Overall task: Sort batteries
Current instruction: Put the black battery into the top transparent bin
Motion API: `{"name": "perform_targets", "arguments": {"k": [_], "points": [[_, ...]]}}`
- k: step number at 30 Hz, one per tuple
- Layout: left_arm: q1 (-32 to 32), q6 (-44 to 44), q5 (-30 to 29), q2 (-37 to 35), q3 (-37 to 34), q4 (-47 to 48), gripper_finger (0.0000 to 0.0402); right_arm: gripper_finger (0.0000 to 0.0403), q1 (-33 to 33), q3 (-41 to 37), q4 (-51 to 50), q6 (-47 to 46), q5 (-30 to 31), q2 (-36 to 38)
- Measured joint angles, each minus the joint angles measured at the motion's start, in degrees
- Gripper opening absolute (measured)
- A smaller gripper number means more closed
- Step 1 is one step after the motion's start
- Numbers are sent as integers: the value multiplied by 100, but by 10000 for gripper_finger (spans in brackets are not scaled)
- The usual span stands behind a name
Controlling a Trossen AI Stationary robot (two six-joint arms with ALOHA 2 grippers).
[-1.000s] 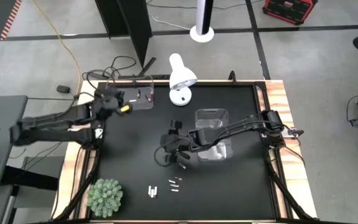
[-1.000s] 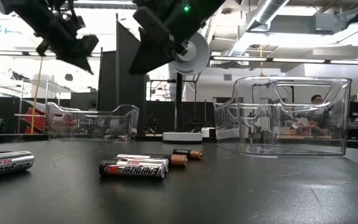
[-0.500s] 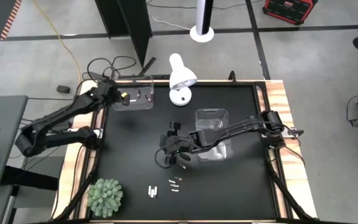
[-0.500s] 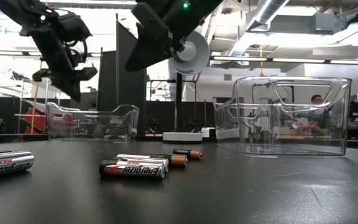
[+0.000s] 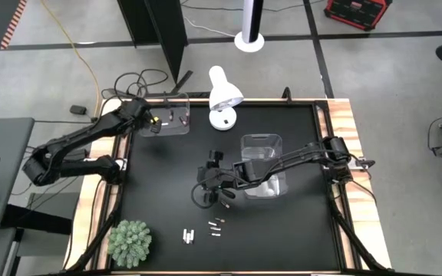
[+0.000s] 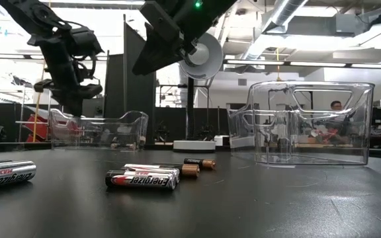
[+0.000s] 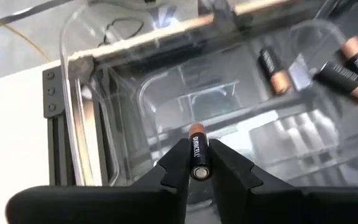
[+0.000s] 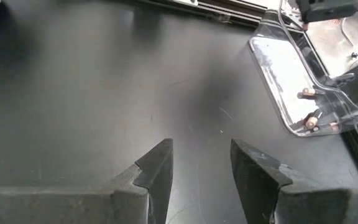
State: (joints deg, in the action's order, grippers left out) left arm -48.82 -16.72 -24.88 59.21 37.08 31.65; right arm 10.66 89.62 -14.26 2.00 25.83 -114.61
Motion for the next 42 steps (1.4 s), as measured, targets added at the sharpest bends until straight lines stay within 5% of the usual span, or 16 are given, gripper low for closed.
{"name": "perform_targets", "arguments": {"k": [20, 29, 42], "points": [[287, 335, 298, -277, 34, 213, 68, 175, 10, 0, -267, -53, -160, 0], [1548, 819, 684, -1114, 393, 36, 69, 175, 90, -2, -2031, -757, -1156, 2], [3286, 640, 637, -1382, 444, -330, 69, 175, 533, -11, -2431, -1711, -1875, -238]]}}
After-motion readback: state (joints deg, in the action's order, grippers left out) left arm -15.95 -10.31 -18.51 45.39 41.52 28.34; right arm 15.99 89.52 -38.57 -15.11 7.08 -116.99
